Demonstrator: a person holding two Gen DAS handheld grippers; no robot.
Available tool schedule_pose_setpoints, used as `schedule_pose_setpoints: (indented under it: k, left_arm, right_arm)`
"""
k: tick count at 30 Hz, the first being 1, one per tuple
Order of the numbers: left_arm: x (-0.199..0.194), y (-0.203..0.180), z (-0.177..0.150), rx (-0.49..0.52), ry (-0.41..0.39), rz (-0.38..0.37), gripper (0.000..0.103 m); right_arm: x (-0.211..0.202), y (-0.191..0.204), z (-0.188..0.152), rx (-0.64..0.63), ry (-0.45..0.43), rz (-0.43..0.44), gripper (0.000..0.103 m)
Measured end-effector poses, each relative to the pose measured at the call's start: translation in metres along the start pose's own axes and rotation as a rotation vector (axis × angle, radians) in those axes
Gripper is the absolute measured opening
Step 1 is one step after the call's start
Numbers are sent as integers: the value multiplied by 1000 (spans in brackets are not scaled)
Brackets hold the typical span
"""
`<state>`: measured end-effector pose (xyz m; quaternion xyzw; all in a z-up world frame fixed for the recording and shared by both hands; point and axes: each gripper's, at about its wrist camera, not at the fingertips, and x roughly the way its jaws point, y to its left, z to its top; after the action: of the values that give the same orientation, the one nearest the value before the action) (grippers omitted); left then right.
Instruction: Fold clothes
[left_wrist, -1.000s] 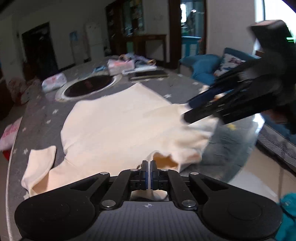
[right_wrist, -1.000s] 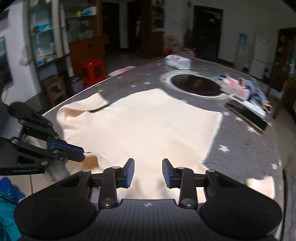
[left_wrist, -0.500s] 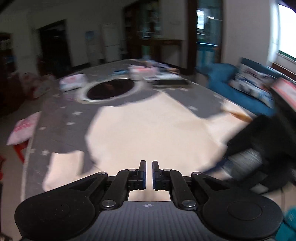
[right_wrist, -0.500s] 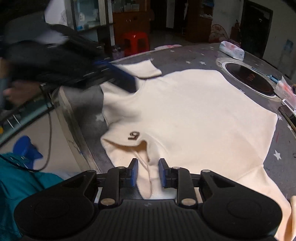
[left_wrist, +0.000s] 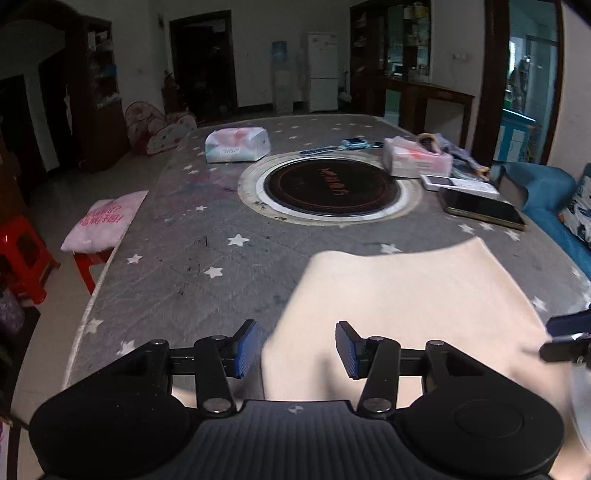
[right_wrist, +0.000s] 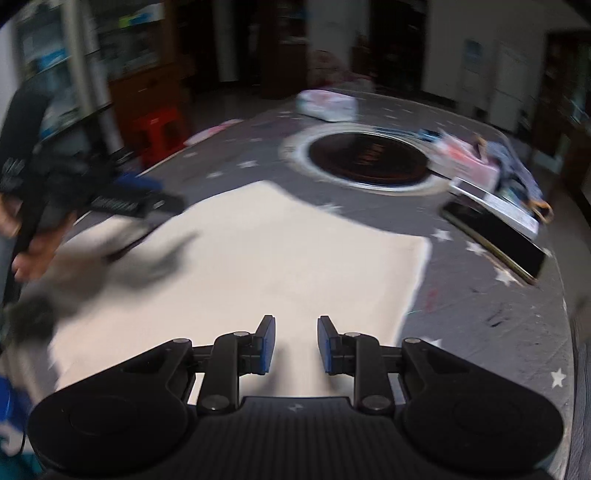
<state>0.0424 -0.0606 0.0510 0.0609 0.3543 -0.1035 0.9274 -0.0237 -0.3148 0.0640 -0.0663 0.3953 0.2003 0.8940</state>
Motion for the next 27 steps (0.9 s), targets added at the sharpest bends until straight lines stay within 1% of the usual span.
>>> schedule_pose_setpoints:
  k: [3,5,9,11,12,13,14,16,18,20,22,24,27]
  left_arm:
    - [20,5,3,-11,24,-1,50]
    - [30,6,4,-14,33,-8,49]
    - [40,3,3,-5,18,-35,42]
    - [43,0,3,7,16,-49,22]
    - [45,-1,4,12,18,-57,19]
    - [44,-2,4,17,12,-56,10]
    - [42,-3,4,17,3,-62,8]
    - [38,-6,6,16,-15,-79,7]
    - [28,-13,5,31,-32,-122,6]
    - [18,-25,2,68,-48,-164,6]
    - [10,-36,-3,100,-51,-230,6]
    - [5,-47,-9,132,-37,-312,6]
    - [-2,-56,-15,175,-50,-326,9]
  right_arm:
    - [21,-19,10,51,5,-44,24]
    - [32,-26,12,74,14,-55,24]
    - [51,-33,16,86,33,-62,25]
    - [55,-34,17,84,36,-66,25]
    - [58,-35,18,83,38,-71,25]
    - [59,-35,18,83,41,-69,25]
    - [61,-36,18,85,43,-68,25]
    - [62,-37,18,85,44,-69,25]
    - [63,-37,18,84,45,-70,25]
    - [64,-38,18,85,46,-70,26]
    - [65,-38,18,85,43,-70,26]
    - [66,-39,18,92,41,-69,26]
    - [66,-39,19,91,42,-68,28]
